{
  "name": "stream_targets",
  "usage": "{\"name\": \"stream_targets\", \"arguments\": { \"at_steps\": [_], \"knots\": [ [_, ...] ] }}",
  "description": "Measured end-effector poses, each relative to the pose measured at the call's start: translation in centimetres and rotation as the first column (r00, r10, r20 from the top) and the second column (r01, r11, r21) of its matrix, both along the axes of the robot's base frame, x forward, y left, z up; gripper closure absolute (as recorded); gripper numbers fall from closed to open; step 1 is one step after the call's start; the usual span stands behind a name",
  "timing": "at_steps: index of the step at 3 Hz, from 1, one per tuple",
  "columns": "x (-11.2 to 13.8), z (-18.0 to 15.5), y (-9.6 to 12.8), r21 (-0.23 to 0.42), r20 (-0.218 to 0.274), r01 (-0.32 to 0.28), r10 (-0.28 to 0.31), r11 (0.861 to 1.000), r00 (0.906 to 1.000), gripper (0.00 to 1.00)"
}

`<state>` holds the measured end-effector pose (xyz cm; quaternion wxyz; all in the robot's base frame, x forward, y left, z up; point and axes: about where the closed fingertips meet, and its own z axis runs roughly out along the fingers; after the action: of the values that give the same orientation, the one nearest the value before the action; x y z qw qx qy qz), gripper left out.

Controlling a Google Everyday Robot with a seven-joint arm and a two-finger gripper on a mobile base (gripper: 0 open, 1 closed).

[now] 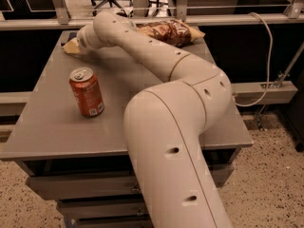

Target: Pick rxbar blueberry

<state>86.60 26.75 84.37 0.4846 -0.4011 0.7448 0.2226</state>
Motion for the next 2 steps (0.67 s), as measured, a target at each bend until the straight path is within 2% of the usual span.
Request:
{"name": "stream_targets", "arguments": {
  "at_steps": [1, 2],
  "knots": [
    [-0.09, -0.11, 0.5, -0.003, -0.005, -0.002, 0.002, 1.0, 1.0, 0.8],
    [-0.08, 0.26, 0.55, 0.003, 0.001, 0.008, -0.008, 1.0, 1.0, 1.0]
  ]
}}
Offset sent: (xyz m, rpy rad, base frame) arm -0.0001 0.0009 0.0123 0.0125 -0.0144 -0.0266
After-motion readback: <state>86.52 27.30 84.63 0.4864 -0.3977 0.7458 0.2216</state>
